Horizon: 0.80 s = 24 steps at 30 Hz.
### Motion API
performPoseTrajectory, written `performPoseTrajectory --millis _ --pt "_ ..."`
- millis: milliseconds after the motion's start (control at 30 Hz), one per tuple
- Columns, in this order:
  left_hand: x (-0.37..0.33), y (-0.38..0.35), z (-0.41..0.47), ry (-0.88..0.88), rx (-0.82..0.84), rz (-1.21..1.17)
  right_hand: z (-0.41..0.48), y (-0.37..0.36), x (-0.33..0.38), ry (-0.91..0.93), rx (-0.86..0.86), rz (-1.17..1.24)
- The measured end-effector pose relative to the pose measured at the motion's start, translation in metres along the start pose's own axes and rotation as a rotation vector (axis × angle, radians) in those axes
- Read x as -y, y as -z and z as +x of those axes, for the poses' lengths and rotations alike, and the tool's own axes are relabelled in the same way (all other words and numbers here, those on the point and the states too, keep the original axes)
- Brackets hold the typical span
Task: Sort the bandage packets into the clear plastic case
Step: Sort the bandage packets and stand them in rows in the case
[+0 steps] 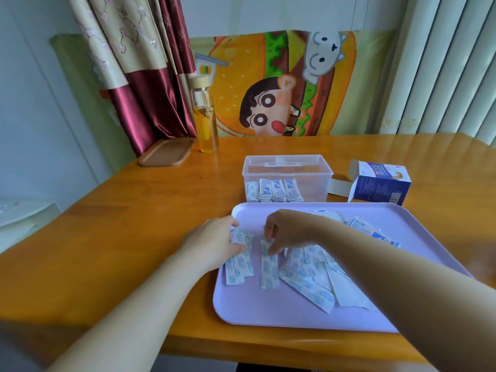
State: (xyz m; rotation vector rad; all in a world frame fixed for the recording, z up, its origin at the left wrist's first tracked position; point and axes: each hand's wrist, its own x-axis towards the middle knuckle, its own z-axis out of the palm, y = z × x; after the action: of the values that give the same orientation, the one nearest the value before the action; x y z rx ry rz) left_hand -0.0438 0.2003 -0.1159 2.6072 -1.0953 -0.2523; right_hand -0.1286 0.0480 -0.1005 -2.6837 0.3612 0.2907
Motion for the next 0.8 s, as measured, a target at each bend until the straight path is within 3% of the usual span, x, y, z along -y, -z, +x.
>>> performPoseTrajectory --millis 200,367,533,667,800 --pt "0.007 0.004 -0.001 -0.037 -0.041 -0.179 -0.008 0.029 -0.003 0.049 -0.131 0.173" --pt "0.002 0.015 -0.001 -0.058 -0.228 -0.226 -0.005 0.03 0.013 0.092 -0.113 0.343" --pt "-0.004 0.015 -0.002 -0.095 -0.306 -0.232 -0.017 0.032 -0.01 0.006 -0.223 0.145" --pt "-0.024 0.007 0.003 -0.157 -0.258 -0.276 -0.041 0.038 -0.036 -0.212 -0.074 -0.206" --pt "-0.059 -0.016 0.008 -0.212 -0.084 -0.247 -0.044 0.025 -0.051 -0.302 -0.054 -0.127"
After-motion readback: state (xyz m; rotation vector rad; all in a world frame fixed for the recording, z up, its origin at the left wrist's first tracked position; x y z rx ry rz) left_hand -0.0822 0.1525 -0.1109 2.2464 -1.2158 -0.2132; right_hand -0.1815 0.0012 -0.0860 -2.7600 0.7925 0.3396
